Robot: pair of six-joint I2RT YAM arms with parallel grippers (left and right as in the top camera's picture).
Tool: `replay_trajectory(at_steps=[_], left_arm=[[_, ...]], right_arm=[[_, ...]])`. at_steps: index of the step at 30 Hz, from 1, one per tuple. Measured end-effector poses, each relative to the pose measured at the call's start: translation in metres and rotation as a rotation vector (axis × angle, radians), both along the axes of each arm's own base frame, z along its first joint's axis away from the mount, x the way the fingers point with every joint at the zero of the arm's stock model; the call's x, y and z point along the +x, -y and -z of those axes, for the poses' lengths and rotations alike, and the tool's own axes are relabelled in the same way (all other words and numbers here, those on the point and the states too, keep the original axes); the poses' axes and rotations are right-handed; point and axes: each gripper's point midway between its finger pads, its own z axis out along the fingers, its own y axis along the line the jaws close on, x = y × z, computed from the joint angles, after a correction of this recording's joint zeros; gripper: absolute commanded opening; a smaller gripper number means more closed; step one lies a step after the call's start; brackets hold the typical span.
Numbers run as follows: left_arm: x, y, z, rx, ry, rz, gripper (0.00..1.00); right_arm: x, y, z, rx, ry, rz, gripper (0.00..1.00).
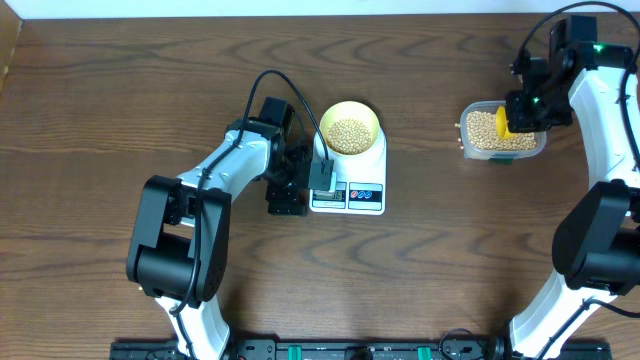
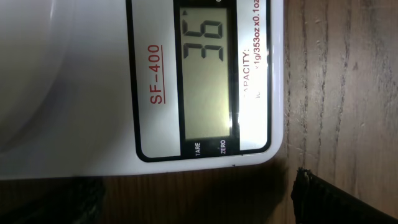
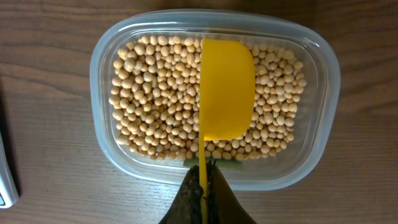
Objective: Scoop item into bowl and weigh 50g on scale
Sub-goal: 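Lower the scoop into the soybeans with the right gripper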
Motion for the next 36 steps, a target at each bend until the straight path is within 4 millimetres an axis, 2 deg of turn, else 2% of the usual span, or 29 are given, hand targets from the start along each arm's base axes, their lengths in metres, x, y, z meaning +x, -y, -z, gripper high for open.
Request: replay_trajectory(at_steps=[9,16,23,26,36], left_arm=[[0.0,0.0,0.0,0.0,0.0,0.0,0.98],[0.0,0.0,0.0,0.0,0.0,0.0,0.98],[0.0,0.0,0.0,0.0,0.0,0.0,0.98],[0.0,0.0,0.0,0.0,0.0,0.0,0.98],[0.0,0.0,0.0,0.0,0.0,0.0,0.98]], right_arm=[[-0.023,-0.003,0.003,0.016,-0.095,0.022,0.01],[-0.003,0.0,0.0,0.007,-0.013,0.029,0.01],[-0.007,-0.001,0.005,0.011,-0.042,0.03,0.02],[-0.01,-0.001,0.012,0.012,-0.069,0.031,0.06],[0.026,0.012,0.01,-0.052,0.07,0.043,0.08]])
